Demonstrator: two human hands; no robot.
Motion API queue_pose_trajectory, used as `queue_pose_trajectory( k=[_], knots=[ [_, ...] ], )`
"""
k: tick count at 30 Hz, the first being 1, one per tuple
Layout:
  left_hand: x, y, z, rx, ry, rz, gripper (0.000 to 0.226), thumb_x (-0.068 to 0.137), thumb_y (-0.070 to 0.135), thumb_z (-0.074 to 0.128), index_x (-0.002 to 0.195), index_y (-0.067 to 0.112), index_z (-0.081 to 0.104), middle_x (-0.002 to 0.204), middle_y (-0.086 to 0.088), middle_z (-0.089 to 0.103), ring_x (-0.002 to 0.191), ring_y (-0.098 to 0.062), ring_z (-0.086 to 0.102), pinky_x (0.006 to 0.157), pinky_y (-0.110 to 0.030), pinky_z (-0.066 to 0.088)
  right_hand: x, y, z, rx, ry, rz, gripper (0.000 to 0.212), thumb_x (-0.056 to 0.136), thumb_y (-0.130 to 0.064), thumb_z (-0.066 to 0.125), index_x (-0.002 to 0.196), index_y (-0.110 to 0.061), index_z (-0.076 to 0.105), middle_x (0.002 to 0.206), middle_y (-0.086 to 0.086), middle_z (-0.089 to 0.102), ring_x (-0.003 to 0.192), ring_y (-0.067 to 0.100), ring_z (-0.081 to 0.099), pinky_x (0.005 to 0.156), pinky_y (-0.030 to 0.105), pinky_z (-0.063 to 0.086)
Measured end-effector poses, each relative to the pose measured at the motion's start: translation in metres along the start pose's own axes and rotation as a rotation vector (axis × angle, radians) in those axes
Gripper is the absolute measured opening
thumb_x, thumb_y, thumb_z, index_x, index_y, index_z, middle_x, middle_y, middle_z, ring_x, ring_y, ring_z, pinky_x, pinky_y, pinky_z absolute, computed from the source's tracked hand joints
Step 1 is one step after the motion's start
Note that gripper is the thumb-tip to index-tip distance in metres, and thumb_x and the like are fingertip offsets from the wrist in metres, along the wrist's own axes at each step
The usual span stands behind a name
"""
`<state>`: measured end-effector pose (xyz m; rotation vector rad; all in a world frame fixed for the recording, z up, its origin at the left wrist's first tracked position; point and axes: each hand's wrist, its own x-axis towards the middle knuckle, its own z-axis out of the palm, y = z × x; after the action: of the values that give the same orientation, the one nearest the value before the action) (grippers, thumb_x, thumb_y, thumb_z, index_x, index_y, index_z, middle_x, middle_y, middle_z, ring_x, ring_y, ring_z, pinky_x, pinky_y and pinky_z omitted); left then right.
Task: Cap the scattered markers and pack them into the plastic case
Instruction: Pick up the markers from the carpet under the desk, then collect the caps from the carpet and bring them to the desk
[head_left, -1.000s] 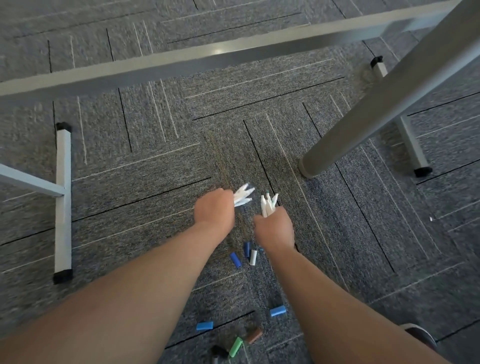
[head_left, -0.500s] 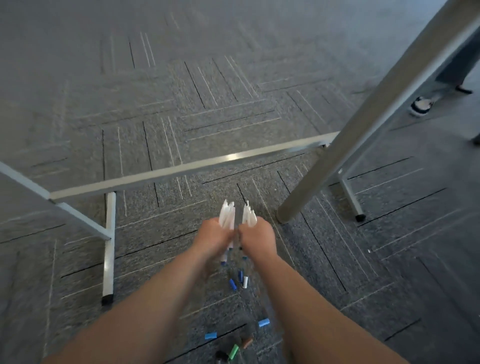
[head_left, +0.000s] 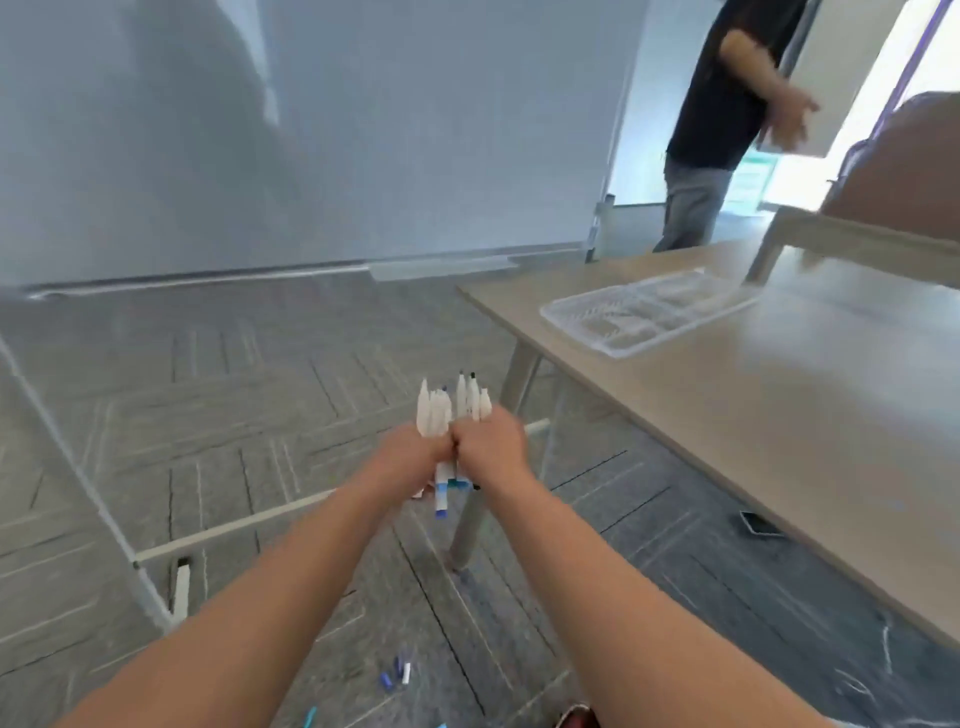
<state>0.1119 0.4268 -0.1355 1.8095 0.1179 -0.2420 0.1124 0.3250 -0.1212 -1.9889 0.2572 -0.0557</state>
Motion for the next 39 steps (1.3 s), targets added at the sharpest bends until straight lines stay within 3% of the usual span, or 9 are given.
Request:
queue_pose_trajectory(
  k=[2, 7, 11, 16, 21, 26, 33, 36, 39],
  knots=[
    [-0.024, 0.038, 0.016, -0.026, -0.007, 0.067, 0.002, 0.073, 0.011, 0.065, 0.073, 0.012, 0.067, 0.066, -0.012, 0.069, 0.073, -0.03, 0.069, 0.051, -0.026, 0.043, -0.02, -0.021, -0.045, 0.026, 0.023, -0.037, 0.004, 0.092, -0.014, 0.053, 0.089, -0.013, 0.056, 0.087, 0.004, 0.057, 0.081, 0.02, 0.053, 0.07, 0.027, 0.044],
    [-0.076, 0.129, 0.087, -0.044, -0.036, 0.211, 0.012, 0.075, 0.007, 0.063, 0.064, 0.01, 0.062, 0.05, -0.005, 0.06, 0.054, -0.023, 0.059, 0.052, -0.028, 0.047, -0.062, -0.044, -0.159, 0.11, 0.169, -0.096, 0.01, 0.094, -0.017, 0.051, 0.084, -0.015, 0.051, 0.087, 0.004, 0.055, 0.077, 0.019, 0.052, 0.07, 0.026, 0.049],
    [-0.105, 0.176, 0.161, -0.061, -0.145, 0.255, 0.015, 0.078, 0.004, 0.061, 0.065, 0.011, 0.064, 0.055, -0.009, 0.064, 0.062, -0.027, 0.065, 0.06, -0.034, 0.051, -0.08, -0.037, -0.246, 0.128, 0.275, -0.033, 0.016, 0.091, -0.018, 0.054, 0.075, -0.017, 0.054, 0.083, 0.005, 0.059, 0.076, 0.022, 0.057, 0.075, 0.034, 0.055],
    [-0.119, 0.201, 0.261, 0.001, -0.457, 0.212, 0.013, 0.087, 0.012, 0.06, 0.075, 0.015, 0.063, 0.064, -0.005, 0.062, 0.07, -0.023, 0.058, 0.052, -0.023, 0.042, -0.094, 0.002, -0.346, 0.073, 0.45, 0.111, 0.02, 0.08, -0.001, 0.055, 0.063, -0.012, 0.054, 0.062, 0.008, 0.056, 0.052, 0.021, 0.054, 0.037, 0.019, 0.039],
    [-0.114, 0.211, 0.344, 0.21, -0.615, 0.187, 0.01, 0.08, 0.002, 0.06, 0.076, 0.01, 0.064, 0.062, -0.007, 0.061, 0.056, -0.021, 0.055, 0.048, -0.021, 0.042, -0.098, 0.049, -0.41, 0.094, 0.469, 0.275, 0.008, 0.076, 0.003, 0.057, 0.071, -0.003, 0.059, 0.072, 0.02, 0.059, 0.065, 0.029, 0.06, 0.057, 0.034, 0.046],
    [-0.105, 0.213, 0.394, 0.444, -0.595, 0.215, 0.006, 0.082, 0.004, 0.057, 0.08, 0.003, 0.062, 0.06, -0.015, 0.059, 0.041, -0.022, 0.05, 0.042, -0.021, 0.037, -0.085, 0.077, -0.445, -0.026, 0.44, 0.414, 0.004, 0.075, 0.002, 0.057, 0.075, -0.001, 0.059, 0.064, 0.017, 0.056, 0.051, 0.025, 0.055, 0.049, 0.026, 0.044],
    [-0.095, 0.217, 0.422, 0.587, -0.537, 0.204, 0.015, 0.087, 0.003, 0.055, 0.074, 0.0, 0.061, 0.064, -0.019, 0.061, 0.051, -0.027, 0.055, 0.047, -0.028, 0.041, -0.066, 0.082, -0.457, -0.217, 0.411, 0.491, 0.023, 0.083, -0.01, 0.056, 0.061, -0.004, 0.058, 0.034, 0.008, 0.052, 0.044, 0.025, 0.055, 0.049, 0.028, 0.049],
    [-0.093, 0.219, 0.423, 0.692, -0.455, 0.265, 0.027, 0.092, 0.01, 0.055, 0.066, 0.004, 0.054, 0.065, -0.014, 0.058, 0.056, -0.027, 0.057, 0.042, -0.027, 0.044, -0.065, 0.078, -0.457, -0.284, 0.447, 0.457, 0.025, 0.083, -0.016, 0.061, 0.061, -0.01, 0.051, 0.048, 0.005, 0.054, 0.05, 0.018, 0.05, 0.047, 0.024, 0.038],
    [-0.095, 0.219, 0.418, 0.808, -0.364, 0.356, 0.034, 0.094, 0.02, 0.056, 0.063, 0.009, 0.05, 0.06, -0.007, 0.054, 0.049, -0.019, 0.051, 0.042, -0.026, 0.037, -0.067, 0.075, -0.456, -0.355, 0.443, 0.453, 0.022, 0.083, -0.022, 0.061, 0.066, -0.012, 0.052, 0.061, 0.005, 0.053, 0.051, 0.016, 0.05, 0.049, 0.025, 0.037]
  ],
)
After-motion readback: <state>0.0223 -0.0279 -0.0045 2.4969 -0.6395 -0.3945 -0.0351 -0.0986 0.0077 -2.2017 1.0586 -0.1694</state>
